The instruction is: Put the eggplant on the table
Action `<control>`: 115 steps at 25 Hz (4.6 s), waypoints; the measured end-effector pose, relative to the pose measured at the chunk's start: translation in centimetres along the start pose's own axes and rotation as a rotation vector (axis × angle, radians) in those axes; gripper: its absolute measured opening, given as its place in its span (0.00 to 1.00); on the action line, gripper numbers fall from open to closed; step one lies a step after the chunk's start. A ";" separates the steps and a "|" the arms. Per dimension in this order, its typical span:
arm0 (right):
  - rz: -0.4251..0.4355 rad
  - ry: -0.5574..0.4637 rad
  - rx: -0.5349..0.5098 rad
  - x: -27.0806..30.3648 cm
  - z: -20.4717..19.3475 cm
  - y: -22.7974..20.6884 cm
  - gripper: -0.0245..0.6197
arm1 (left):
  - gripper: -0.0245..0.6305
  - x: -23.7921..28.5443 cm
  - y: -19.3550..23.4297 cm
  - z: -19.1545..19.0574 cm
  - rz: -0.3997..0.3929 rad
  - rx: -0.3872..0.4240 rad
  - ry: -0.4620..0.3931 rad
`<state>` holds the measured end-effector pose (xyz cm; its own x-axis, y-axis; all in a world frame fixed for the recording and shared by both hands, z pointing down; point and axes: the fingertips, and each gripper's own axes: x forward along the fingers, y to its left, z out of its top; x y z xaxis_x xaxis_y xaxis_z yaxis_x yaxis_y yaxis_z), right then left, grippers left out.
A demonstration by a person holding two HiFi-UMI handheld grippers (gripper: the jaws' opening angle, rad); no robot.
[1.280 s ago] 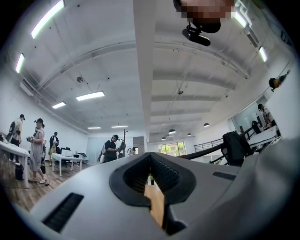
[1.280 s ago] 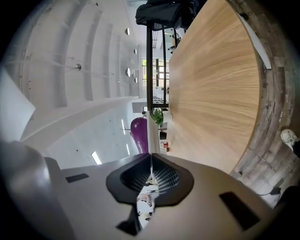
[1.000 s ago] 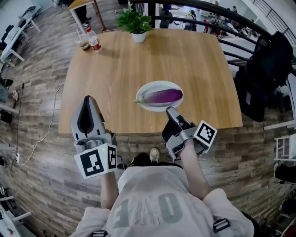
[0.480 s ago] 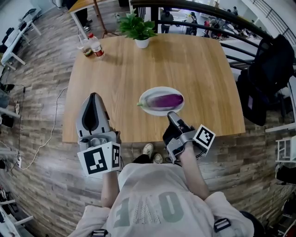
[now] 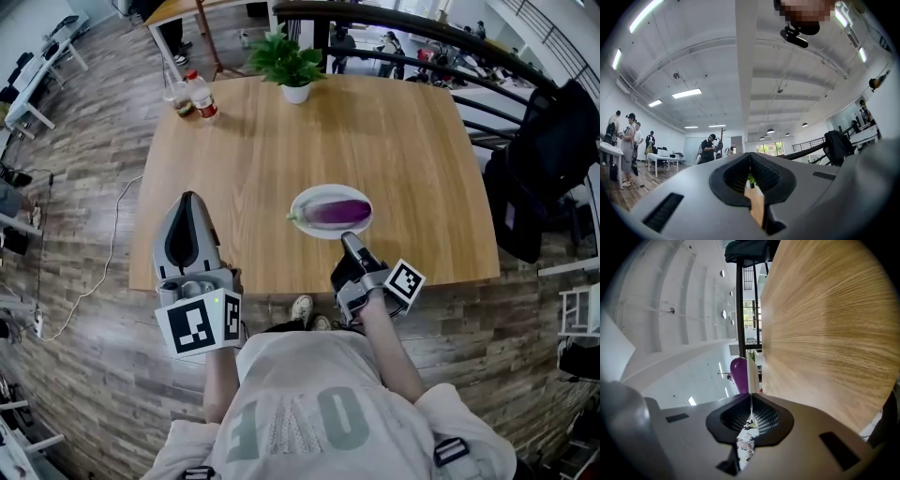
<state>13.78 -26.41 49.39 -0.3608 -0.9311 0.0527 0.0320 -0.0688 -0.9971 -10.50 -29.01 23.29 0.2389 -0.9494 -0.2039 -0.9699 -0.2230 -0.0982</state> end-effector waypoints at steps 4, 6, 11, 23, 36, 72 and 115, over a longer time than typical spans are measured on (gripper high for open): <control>-0.008 0.007 -0.004 0.5 -0.1 -2.3 0.08 | 0.05 -0.4 0.8 -0.2 0.017 0.015 0.013; -0.004 0.005 0.005 0.7 -0.2 -3.2 0.08 | 0.05 -0.4 1.0 -0.1 0.022 0.026 0.015; -0.034 0.004 0.004 0.7 0.1 -6.0 0.08 | 0.05 -0.7 0.9 0.0 0.034 0.046 0.023; -0.125 0.009 0.080 0.7 -0.6 -10.3 0.08 | 0.05 -1.6 1.4 -1.1 0.058 0.072 0.061; -0.197 0.026 0.136 0.4 -1.7 -11.4 0.08 | 0.05 -2.5 3.1 -1.7 0.107 0.061 0.077; -0.491 -0.035 0.318 -1.8 -2.8 -9.9 0.27 | 0.05 -1.5 1.6 -1.6 0.071 0.043 0.057; -0.032 -0.306 -1.659 -0.3 -6.3 22.2 0.07 | 0.05 1.0 -9.5 0.5 -0.297 -0.052 -0.042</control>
<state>8.68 -25.44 26.86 -0.1544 -0.9810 -0.1177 -0.9878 0.1510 0.0374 -0.97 -27.76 23.49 0.5135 -0.8311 -0.2136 -0.8579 -0.5020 -0.1094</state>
